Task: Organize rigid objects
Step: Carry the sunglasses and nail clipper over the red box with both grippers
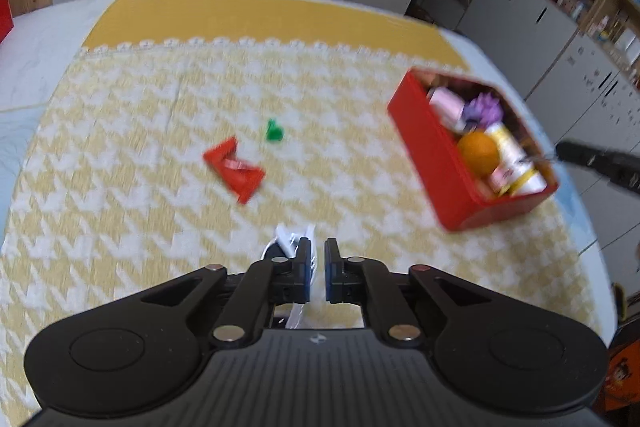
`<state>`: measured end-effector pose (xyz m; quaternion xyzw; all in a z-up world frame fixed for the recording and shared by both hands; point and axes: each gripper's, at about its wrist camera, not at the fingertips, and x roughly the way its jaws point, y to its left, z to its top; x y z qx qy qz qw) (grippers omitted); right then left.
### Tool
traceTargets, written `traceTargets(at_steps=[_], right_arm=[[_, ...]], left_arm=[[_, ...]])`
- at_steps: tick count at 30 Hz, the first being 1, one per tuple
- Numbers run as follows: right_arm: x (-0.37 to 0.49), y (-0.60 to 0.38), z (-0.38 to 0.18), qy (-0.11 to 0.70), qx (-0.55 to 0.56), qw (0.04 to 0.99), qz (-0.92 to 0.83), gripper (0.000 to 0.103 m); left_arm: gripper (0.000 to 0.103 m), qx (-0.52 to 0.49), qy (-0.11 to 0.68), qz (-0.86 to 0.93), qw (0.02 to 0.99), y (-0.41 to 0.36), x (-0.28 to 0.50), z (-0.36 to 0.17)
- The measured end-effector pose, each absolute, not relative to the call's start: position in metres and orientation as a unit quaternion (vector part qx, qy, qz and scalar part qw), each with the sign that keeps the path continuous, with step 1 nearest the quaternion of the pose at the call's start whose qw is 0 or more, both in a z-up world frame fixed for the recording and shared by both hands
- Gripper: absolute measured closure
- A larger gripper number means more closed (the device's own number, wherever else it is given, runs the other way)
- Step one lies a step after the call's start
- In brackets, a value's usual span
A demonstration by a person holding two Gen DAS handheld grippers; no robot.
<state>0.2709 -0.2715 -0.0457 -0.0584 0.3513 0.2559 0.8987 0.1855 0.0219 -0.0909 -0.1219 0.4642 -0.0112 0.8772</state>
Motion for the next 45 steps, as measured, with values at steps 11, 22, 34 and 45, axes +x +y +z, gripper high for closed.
traceTargets(at_steps=[11, 22, 34, 45], right_arm=[[0.265, -0.269, -0.048, 0.355, -0.066, 0.897, 0.254, 0.093], [0.262, -0.273, -0.049, 0.356, -0.061, 0.901, 0.24, 0.093], [0.267, -0.278, -0.048, 0.353, -0.056, 0.904, 0.235, 0.093], [0.285, -0.299, -0.044, 0.343, -0.054, 0.91, 0.226, 0.093]], left_arm=[[0.036, -0.045, 0.461, -0.013, 0.886, -0.011, 0.19, -0.131], [0.05, -0.026, 0.449, 0.027, 0.893, -0.004, 0.195, -0.148], [0.063, -0.035, 0.439, 0.046, 0.896, -0.001, 0.191, -0.137], [0.063, -0.086, 0.379, 0.036, 0.921, -0.007, 0.181, -0.077]])
